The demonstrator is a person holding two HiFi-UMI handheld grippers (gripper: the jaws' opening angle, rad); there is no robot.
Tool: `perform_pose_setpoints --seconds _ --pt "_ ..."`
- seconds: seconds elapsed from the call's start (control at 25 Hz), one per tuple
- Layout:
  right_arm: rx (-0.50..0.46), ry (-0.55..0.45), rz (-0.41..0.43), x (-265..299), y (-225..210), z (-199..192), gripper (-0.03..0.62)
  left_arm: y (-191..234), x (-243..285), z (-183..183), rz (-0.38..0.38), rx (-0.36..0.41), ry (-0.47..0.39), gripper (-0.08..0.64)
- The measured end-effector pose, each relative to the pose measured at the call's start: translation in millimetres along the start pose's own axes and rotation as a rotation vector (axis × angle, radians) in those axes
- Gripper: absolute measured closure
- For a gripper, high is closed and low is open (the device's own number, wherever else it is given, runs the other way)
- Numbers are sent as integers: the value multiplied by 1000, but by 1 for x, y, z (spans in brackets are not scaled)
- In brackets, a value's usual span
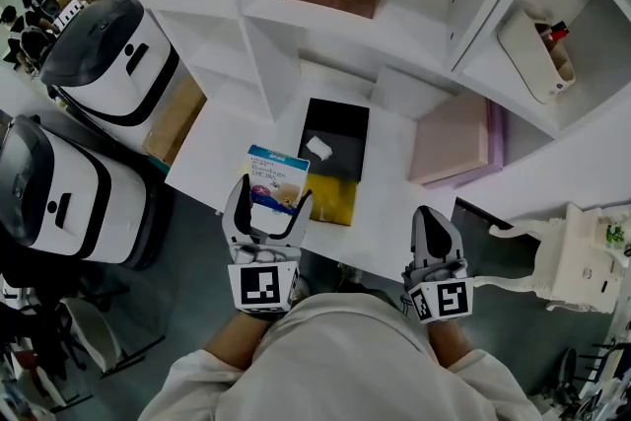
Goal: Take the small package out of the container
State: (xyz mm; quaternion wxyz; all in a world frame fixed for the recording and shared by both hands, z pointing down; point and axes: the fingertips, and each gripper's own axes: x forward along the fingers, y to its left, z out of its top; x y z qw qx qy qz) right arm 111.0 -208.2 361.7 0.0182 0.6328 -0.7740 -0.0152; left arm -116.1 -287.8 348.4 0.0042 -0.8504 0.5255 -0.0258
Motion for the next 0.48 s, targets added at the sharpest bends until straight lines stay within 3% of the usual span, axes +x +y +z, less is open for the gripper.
perform_pose_setpoints --seconds 0.48 --pt "2 -6 2 -1 2 0 568 1 -2 1 0 19 -3 140"
